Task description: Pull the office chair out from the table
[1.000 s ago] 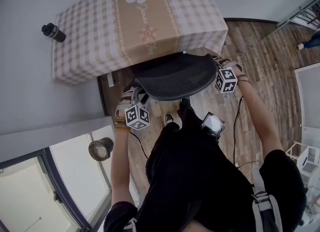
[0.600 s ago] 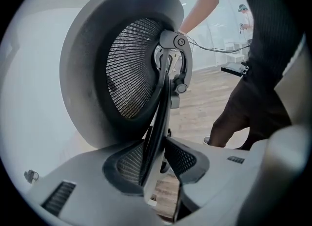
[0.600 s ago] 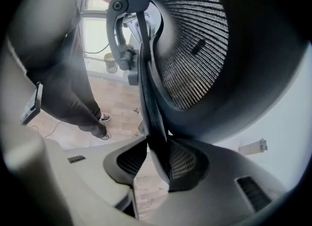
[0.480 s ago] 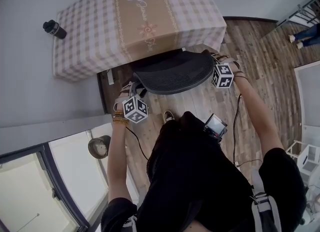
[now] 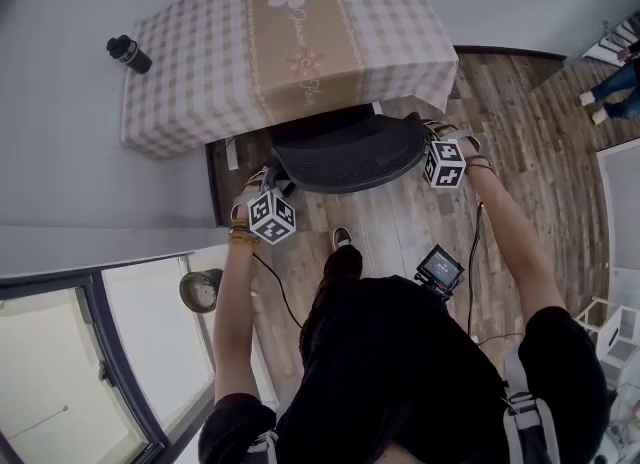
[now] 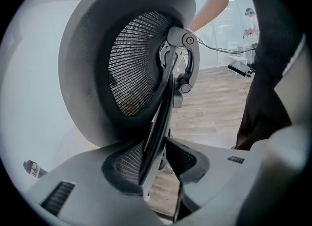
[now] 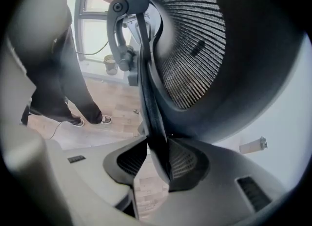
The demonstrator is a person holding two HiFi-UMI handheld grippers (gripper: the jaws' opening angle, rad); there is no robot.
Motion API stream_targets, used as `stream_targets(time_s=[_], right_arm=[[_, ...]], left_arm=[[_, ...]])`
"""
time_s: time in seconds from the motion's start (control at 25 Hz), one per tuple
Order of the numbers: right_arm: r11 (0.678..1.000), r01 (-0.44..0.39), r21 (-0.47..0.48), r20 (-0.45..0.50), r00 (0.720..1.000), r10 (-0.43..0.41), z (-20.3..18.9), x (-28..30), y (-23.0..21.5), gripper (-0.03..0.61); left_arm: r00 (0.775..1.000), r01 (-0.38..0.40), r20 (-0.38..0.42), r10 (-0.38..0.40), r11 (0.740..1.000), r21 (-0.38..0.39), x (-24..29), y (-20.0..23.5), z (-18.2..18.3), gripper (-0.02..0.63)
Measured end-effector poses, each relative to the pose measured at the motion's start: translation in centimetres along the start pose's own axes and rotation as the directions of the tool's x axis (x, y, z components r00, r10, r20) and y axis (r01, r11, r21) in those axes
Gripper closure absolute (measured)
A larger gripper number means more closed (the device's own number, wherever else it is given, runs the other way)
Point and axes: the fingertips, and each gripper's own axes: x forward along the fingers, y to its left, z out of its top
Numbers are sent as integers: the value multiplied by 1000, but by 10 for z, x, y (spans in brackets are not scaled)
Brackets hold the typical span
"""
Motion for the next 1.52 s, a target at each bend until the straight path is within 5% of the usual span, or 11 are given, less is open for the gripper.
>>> stream_targets(time_s=[1.52], right_arm=[[998,44,36,14,999,-44,12,-87,168,448]], left_arm=[[999,12,-33,-14,997,-78,-90,-154,-12,456]])
